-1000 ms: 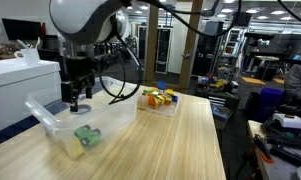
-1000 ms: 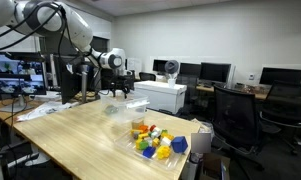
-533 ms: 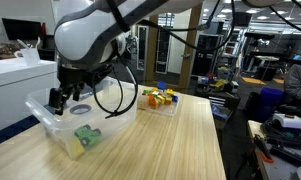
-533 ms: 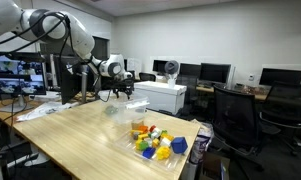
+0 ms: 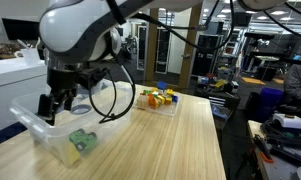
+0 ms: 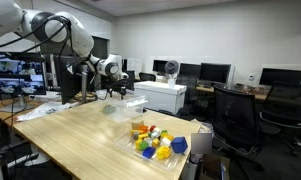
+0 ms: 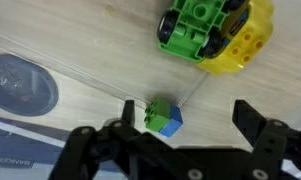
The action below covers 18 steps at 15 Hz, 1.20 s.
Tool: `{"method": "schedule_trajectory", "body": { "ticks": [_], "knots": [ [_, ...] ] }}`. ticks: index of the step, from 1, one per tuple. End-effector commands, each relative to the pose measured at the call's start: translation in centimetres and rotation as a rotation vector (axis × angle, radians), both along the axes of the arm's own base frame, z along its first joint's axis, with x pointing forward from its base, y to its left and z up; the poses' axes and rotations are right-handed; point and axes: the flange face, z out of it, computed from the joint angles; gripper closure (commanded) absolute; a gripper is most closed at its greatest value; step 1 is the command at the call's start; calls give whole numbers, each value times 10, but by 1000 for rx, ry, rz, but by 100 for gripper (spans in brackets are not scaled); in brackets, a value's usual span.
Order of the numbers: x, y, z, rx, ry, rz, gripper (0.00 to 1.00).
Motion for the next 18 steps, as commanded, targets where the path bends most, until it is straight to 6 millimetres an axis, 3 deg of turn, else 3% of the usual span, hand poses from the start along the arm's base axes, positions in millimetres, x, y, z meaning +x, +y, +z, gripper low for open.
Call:
{"method": "schedule_trajectory", "body": {
  "ticks": [1,5,8,12,15,18],
  "knots": [
    [-1,-3,20,-67,144,-14,0],
    [12,-2,51,-123,239,-53,0],
    [24,-9,53,-149,269,-96,0],
    [30,-12,41,-156,300,-87,0],
    [48,-5,22,-107,169,-133,0],
    [54,3,6,-82,103,-163,0]
  ]
}}
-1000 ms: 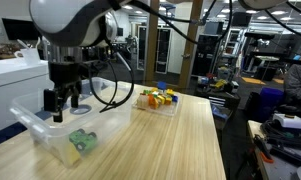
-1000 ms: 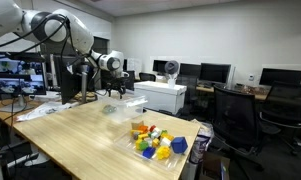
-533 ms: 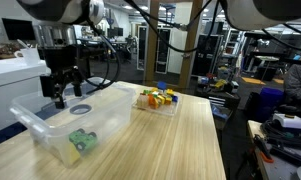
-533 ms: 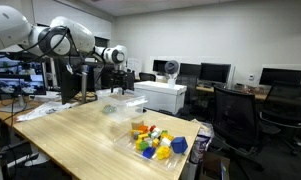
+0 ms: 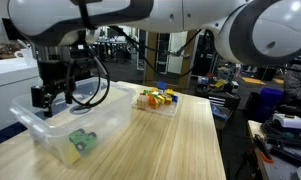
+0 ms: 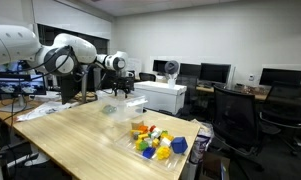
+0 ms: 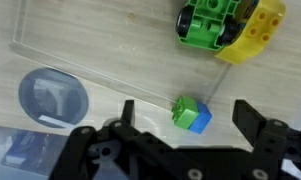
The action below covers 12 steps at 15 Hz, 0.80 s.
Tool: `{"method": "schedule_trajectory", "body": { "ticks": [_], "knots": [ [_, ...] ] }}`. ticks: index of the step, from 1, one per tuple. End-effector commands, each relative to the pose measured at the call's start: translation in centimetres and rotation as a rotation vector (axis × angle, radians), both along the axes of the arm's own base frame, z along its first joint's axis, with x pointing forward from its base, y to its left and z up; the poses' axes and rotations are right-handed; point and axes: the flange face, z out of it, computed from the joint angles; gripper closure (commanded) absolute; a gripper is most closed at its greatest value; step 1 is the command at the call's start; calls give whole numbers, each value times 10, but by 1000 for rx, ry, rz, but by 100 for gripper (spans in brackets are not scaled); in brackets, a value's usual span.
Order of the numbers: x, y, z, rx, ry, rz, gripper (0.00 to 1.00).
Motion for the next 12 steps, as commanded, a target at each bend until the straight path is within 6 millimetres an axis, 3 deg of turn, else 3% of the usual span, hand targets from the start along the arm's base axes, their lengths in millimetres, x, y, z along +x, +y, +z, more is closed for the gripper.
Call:
{"method": "schedule_trajectory", "body": {
  "ticks": [1,3,7,10,12],
  "knots": [
    [6,11,-11,15,-73,-22,0],
    [7,25,-16,31,-132,4,0],
    [11,23,-9,46,-163,3,0],
    [9,10,-7,25,-106,-37,0],
    [1,-12,-11,-19,18,-93,0]
  ]
}}
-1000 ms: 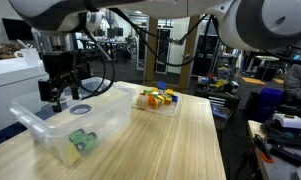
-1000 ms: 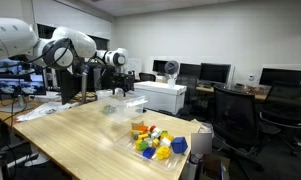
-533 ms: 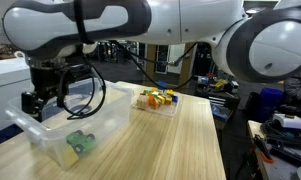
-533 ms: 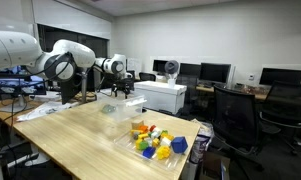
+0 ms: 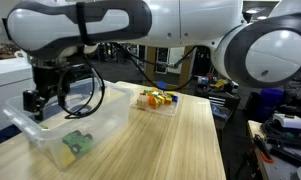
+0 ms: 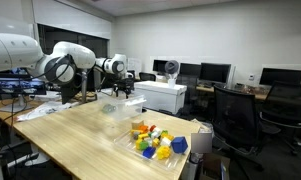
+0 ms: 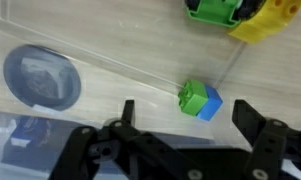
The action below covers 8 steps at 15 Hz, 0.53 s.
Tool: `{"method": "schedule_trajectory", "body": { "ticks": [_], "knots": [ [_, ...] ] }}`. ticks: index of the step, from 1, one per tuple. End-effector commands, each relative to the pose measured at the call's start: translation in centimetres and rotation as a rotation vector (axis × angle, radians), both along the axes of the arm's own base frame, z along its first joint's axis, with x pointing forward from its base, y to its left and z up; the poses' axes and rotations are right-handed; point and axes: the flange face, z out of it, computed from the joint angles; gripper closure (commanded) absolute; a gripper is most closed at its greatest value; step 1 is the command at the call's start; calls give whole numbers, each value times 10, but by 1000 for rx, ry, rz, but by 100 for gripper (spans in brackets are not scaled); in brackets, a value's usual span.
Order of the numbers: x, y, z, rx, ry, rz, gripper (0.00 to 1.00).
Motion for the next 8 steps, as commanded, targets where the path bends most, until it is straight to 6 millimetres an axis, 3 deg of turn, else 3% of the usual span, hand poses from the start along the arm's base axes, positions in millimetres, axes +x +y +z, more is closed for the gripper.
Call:
{"method": "schedule_trajectory", "body": {
  "ticks": [1,4,8],
  "knots": [
    [-11,-32,0,-38,172,-79,0],
    [-14,-65,1,-41,248,-83,0],
    [-13,-89,6,-66,260,-43,0]
  ]
}}
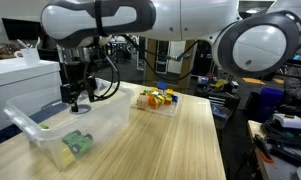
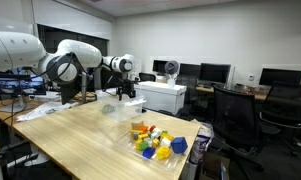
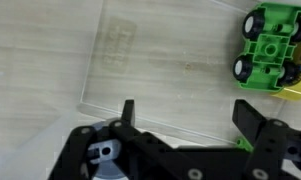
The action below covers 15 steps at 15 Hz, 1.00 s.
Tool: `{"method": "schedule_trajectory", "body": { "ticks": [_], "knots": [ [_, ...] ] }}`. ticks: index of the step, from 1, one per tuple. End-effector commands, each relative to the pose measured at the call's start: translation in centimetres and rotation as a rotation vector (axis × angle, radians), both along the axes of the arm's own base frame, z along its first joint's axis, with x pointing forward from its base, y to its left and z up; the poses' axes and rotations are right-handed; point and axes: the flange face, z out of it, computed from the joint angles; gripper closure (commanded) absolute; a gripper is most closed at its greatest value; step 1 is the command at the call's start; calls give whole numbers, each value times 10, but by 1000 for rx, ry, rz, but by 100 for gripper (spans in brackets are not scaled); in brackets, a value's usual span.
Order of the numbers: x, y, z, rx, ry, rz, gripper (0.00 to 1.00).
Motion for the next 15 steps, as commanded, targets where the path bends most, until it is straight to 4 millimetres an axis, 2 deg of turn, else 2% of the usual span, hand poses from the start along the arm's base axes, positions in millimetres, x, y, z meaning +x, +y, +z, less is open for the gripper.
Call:
{"method": "schedule_trajectory", "body": {
  "ticks": [1,3,6,10,11,15],
  "knots": [
    [-4,-9,9,1,44,79,0],
    [-6,-8,9,4,55,118,0],
    [-19,-9,4,-30,165,142,0],
    [-22,-12,4,-64,187,209,0],
    [-20,-14,0,-83,168,211,0],
    [-17,-11,-42,-140,141,192,0]
  ]
}}
